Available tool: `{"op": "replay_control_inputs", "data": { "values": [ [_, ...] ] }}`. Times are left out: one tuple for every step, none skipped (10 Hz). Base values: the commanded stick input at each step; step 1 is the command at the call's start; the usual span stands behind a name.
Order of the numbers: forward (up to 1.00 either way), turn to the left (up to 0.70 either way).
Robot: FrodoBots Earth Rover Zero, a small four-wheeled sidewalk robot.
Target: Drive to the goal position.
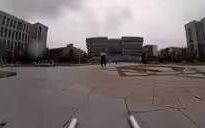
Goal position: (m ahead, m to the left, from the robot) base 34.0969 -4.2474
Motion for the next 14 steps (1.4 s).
{"op": "replay_control_inputs", "data": {
  "values": [
    [1.00,0.00],
    [1.00,0.00],
    [1.00,0.00],
    [1.00,0.00],
    [1.00,0.00],
    [1.00,0.00],
    [1.00,0.00],
    [1.00,0.00],
    [1.00,0.00],
    [1.00,0.00],
    [1.00,0.00],
    [1.00,0.00],
    [1.00,0.00],
    [1.00,0.00]
  ]
}}
